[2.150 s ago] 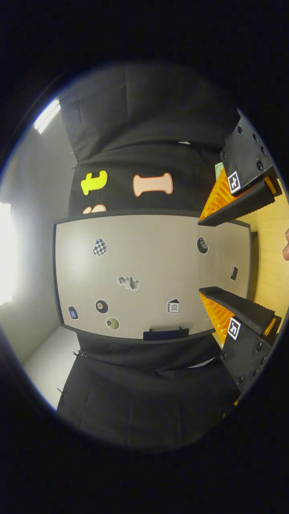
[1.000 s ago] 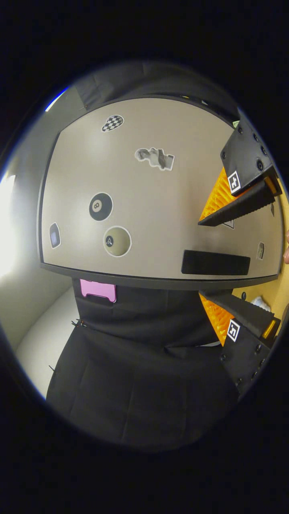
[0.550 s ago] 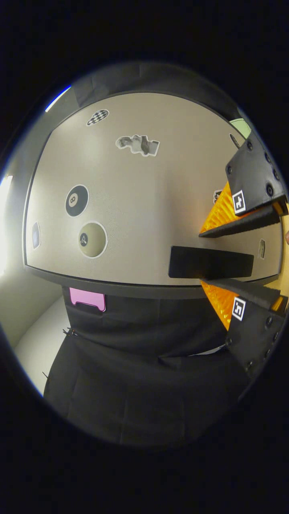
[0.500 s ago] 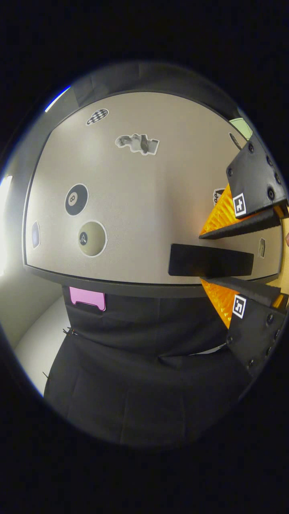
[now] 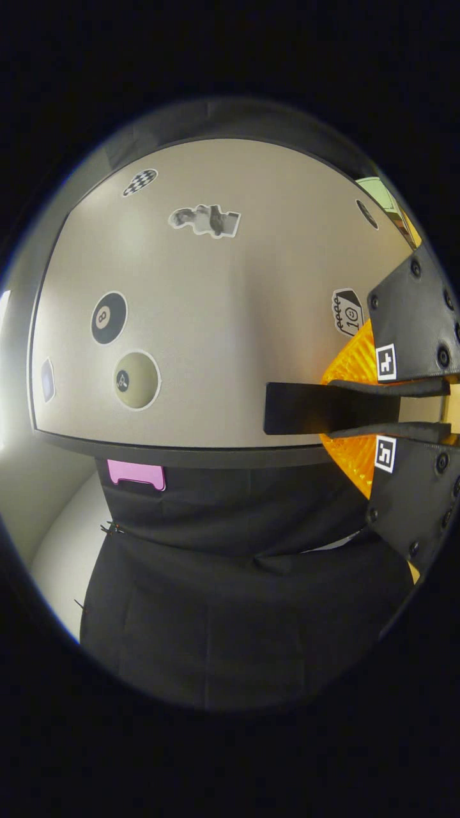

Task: Open the cabinet door with the right hand, grasp the bottle in the cabinet with the left hand and place it on the coaster, then close the cabinet door with the right hand.

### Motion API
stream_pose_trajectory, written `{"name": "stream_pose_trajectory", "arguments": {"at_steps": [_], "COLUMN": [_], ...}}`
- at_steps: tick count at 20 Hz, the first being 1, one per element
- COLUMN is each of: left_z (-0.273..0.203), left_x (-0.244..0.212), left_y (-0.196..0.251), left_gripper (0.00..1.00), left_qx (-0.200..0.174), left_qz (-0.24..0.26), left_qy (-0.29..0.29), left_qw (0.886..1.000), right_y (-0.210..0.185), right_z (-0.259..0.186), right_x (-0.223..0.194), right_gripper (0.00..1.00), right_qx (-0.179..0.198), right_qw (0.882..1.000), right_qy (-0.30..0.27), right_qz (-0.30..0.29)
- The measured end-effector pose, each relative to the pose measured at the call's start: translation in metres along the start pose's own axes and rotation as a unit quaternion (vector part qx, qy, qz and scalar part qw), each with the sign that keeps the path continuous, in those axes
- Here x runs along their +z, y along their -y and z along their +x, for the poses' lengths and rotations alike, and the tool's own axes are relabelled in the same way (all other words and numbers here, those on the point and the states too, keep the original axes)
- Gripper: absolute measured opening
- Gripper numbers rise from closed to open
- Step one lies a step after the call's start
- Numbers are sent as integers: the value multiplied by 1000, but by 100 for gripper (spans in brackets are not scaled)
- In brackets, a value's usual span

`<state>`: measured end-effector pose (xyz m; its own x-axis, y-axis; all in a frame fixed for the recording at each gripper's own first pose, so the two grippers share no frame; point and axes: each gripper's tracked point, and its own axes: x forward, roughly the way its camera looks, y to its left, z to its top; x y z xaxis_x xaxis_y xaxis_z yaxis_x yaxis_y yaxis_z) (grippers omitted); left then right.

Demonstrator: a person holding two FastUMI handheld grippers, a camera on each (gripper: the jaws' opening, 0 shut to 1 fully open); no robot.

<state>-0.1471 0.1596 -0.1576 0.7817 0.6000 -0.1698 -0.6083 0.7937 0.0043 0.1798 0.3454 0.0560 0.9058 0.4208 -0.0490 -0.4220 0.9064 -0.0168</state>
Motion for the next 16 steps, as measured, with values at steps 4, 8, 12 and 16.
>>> {"name": "stream_pose_trajectory", "arguments": {"at_steps": [4,8,12,16], "left_z": [-3,-7,-10,-7], "left_x": [5,10,15,20], "left_y": [6,12,19,26], "left_gripper": [88,87,88,88], "left_qx": [-20,-46,-67,-80], "left_qz": [4,7,5,0], "left_qy": [3,8,1,-5], "left_qw": [1000,999,998,997], "right_y": [0,-6,-3,0], "right_z": [-9,-31,-52,-77], "right_x": [-1,1,-1,-2], "right_gripper": [10,9,9,10], "right_qx": [15,23,39,55], "right_qw": [1000,1000,999,998], "right_qy": [-6,-1,-6,-6], "right_qz": [-13,-21,-19,-23]}}
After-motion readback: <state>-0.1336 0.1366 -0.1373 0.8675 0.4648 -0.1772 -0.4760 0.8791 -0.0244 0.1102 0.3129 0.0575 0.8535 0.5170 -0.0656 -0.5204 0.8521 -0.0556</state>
